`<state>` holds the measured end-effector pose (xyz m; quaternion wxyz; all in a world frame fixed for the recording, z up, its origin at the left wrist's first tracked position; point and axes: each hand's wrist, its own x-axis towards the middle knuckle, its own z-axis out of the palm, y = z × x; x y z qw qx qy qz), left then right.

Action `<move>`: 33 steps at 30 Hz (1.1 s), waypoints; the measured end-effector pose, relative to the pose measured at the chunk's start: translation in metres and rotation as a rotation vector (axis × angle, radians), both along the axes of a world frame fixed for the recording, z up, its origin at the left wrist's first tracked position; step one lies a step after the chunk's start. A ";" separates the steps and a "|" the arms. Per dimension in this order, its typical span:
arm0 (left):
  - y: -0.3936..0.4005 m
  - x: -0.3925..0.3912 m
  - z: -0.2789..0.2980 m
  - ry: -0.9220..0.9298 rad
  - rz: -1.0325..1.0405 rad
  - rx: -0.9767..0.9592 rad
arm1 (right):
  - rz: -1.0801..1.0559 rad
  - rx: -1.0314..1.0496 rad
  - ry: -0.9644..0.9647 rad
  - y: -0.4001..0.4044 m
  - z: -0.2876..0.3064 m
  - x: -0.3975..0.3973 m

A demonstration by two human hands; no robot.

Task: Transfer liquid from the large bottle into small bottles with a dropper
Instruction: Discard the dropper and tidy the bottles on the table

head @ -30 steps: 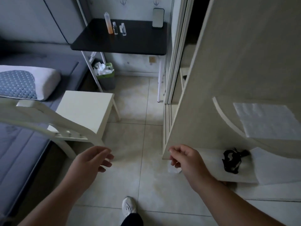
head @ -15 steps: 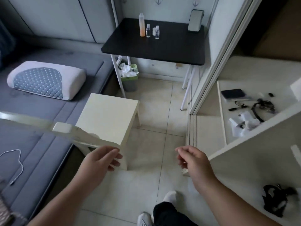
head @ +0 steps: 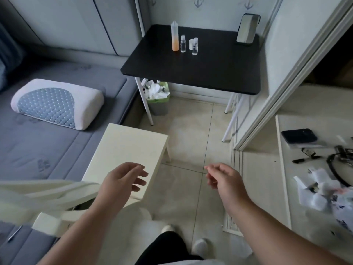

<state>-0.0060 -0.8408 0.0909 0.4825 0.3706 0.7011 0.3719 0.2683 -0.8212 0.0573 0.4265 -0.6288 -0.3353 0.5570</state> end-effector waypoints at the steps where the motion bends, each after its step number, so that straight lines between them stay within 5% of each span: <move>1: 0.012 -0.001 -0.001 -0.010 -0.001 -0.004 | -0.006 0.001 0.002 0.010 0.000 -0.001; 20: 0.256 -0.042 -0.010 0.021 -0.122 -0.022 | -0.059 -0.032 -0.065 0.225 -0.001 -0.009; 33: 0.414 0.023 -0.007 0.075 -0.041 -0.020 | 0.090 -0.066 -0.067 0.402 0.008 0.048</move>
